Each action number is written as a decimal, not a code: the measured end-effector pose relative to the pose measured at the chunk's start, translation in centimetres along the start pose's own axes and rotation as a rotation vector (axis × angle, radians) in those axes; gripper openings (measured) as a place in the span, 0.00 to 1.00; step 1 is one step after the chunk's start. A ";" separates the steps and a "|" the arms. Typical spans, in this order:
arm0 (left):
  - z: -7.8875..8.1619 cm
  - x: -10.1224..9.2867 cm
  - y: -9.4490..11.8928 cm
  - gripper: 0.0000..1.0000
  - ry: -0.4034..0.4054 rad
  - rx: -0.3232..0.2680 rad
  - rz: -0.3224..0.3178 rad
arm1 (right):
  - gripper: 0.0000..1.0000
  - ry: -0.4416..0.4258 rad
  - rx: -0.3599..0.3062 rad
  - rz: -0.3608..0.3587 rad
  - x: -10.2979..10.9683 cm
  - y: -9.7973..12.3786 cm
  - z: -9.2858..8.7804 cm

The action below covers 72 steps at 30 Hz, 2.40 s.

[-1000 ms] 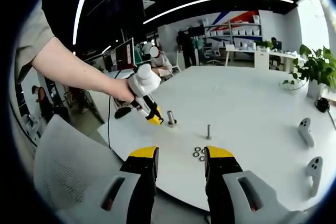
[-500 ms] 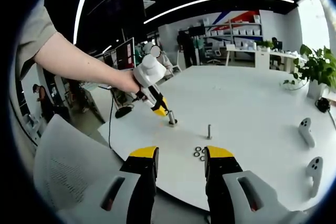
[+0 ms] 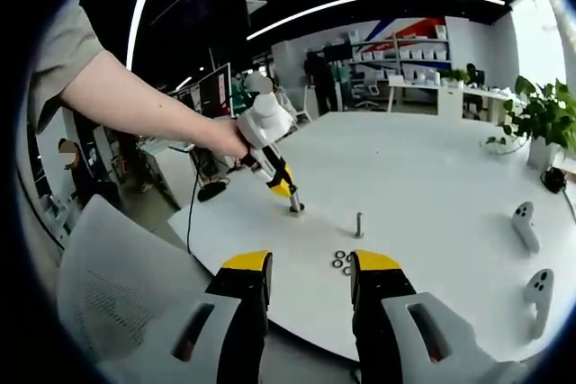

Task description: Place the washer onto the threaded stud by aligning its center hole with the stud, sliding it down to the base, and recovering from edge contact or off-axis alignment until the washer reaches the visible bottom stop.

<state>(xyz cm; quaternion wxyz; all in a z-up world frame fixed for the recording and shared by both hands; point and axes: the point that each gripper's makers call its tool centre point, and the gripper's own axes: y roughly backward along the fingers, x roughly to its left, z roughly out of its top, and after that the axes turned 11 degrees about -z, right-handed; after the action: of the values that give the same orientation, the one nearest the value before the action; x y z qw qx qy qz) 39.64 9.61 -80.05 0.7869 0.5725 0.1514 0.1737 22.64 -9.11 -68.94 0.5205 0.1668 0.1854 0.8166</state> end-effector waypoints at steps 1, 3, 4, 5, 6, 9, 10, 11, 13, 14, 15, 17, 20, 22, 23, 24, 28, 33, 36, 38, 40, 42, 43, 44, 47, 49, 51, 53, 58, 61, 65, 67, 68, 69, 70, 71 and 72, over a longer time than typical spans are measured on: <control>0.0 0.0 0.0 0.18 -0.003 0.003 0.000 | 0.37 0.000 0.000 0.000 0.0 0.0 0.0; -0.1 0.2 -0.1 0.18 -0.001 0.007 0.000 | 0.37 -0.002 0.002 0.001 0.0 0.0 0.0; 0.0 0.2 -0.2 0.18 0.002 0.007 -0.002 | 0.37 -0.001 0.002 0.000 0.0 0.0 0.0; 0.0 0.3 -0.2 0.18 0.003 0.006 -0.001 | 0.37 -0.001 0.001 0.000 0.0 0.0 0.0; 0.0 0.3 -0.2 0.18 0.004 0.006 -0.002 | 0.37 -0.002 0.001 0.000 0.0 0.0 0.0; 0.0 0.2 -0.5 0.18 0.005 0.012 -0.006 | 0.37 -0.003 0.000 -0.002 0.0 0.0 0.0; 0.0 0.3 -0.6 0.18 0.003 0.016 -0.007 | 0.37 -0.003 0.001 -0.003 -0.1 0.0 0.0; 0.0 0.3 -0.7 0.18 0.004 0.019 -0.008 | 0.37 -0.003 0.001 -0.003 -0.1 0.0 0.0; 0.0 0.3 -1.0 0.18 0.005 0.025 -0.011 | 0.37 -0.004 0.001 -0.005 -0.1 0.0 0.0; -0.1 0.3 -1.2 0.18 0.005 0.027 -0.013 | 0.37 -0.004 0.001 -0.005 -0.1 0.0 -0.1; -0.2 0.3 -1.4 0.18 0.005 0.031 -0.014 | 0.37 -0.003 0.002 -0.004 -0.1 0.0 -0.1; -0.3 0.3 -1.7 0.18 0.009 0.033 -0.018 | 0.37 -0.002 0.002 -0.004 -0.1 0.0 -0.1; -0.6 0.3 -2.4 0.18 0.017 0.041 -0.021 | 0.37 -0.002 0.002 -0.007 -0.1 0.0 -0.1; -0.8 0.4 -2.7 0.18 0.019 0.046 -0.018 | 0.37 0.001 0.002 -0.012 -0.2 0.0 -0.1; -0.8 0.4 -2.8 0.18 0.019 0.047 -0.020 | 0.36 -0.002 0.002 -0.014 -0.3 0.0 -0.1; -0.7 0.3 -3.0 0.18 0.017 0.048 -0.021 | 0.36 -0.003 0.003 -0.015 -0.3 0.0 -0.1; -1.1 0.4 -3.7 0.18 0.026 0.053 -0.022 | 0.36 -0.002 0.006 -0.018 -0.4 0.0 -0.2; -1.2 0.4 -4.4 0.18 0.040 0.055 -0.017 | 0.36 -0.002 0.006 -0.022 -0.4 0.0 -0.2; -1.3 0.4 -4.7 0.18 0.061 0.054 -0.026 | 0.36 -0.003 0.004 -0.023 -0.5 0.0 -0.1; -1.3 0.4 -4.7 0.19 0.070 0.051 -0.029 | 0.36 -0.004 0.004 -0.023 -0.5 0.0 -0.1; -1.3 0.4 -4.7 0.19 0.067 0.048 -0.028 | 0.36 -0.003 0.003 -0.023 -0.5 0.0 -0.1; -1.3 0.4 -4.8 0.19 0.073 0.043 -0.029 | 0.36 -0.004 0.004 -0.022 -0.5 0.0 -0.1; -1.3 0.4 -4.8 0.19 0.077 0.040 -0.031 | 0.36 -0.003 0.005 -0.023 -0.4 0.0 -0.1; -1.3 0.4 -4.8 0.19 0.080 0.039 -0.033 | 0.36 -0.002 0.005 -0.022 -0.4 0.0 -0.1; -1.3 0.5 -4.8 0.19 0.088 0.034 -0.036 | 0.36 0.000 0.006 -0.023 -0.5 0.0 -0.1; -1.3 0.5 -4.9 0.20 0.080 0.032 -0.037 | 0.36 0.000 0.007 -0.024 -0.5 0.0 -0.1; -1.0 0.5 -5.1 0.20 0.050 0.011 -0.027 | 0.36 0.001 0.010 -0.024 -0.5 0.0 -0.2; -1.4 0.3 -5.3 0.22 0.046 0.025 -0.030 | 0.36 0.004 0.011 -0.025 -0.5 0.0 -0.2; -0.9 0.3 -4.6 0.26 0.108 -0.051 -0.022 | 0.36 0.003 0.009 -0.031 -0.6 0.0 -0.2; -0.9 0.5 -4.3 0.31 0.103 -0.059 -0.007 | 0.36 0.004 0.011 -0.033 -0.6 0.0 -0.2; -0.7 0.3 -3.5 0.31 0.142 -0.111 -0.010 | 0.36 0.005 0.007 -0.040 -0.7 0.0 -0.1; -0.6 0.2 -2.8 0.31 0.151 -0.133 -0.002 | 0.36 0.005 0.006 -0.045 -0.8 0.0 -0.1; -0.6 0.1 -2.4 0.31 0.149 -0.143 0.004 | 0.36 0.006 0.006 -0.048 -0.9 0.0 -0.1; -0.5 -0.1 -2.1 0.31 0.148 -0.156 0.005 | 0.36 0.005 0.006 -0.050 -0.9 0.0 -0.1; -0.4 -0.2 -1.7 0.30 0.156 -0.175 0.008 | 0.36 0.006 0.006 -0.051 -1.0 0.0 -0.1; -0.4 -0.2 -1.5 0.30 0.168 -0.193 0.015 | 0.36 0.009 0.006 -0.053 -1.0 0.0 -0.1; -0.3 -0.4 -1.2 0.30 0.195 -0.230 0.013 | 0.36 0.012 0.007 -0.054 -1.0 0.0 -0.1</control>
<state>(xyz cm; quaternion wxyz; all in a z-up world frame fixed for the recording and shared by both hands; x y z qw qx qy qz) 39.24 9.38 -81.26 0.8278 0.4597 0.2024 0.2498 23.00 -10.00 -69.13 0.5405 0.1588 0.1958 0.8026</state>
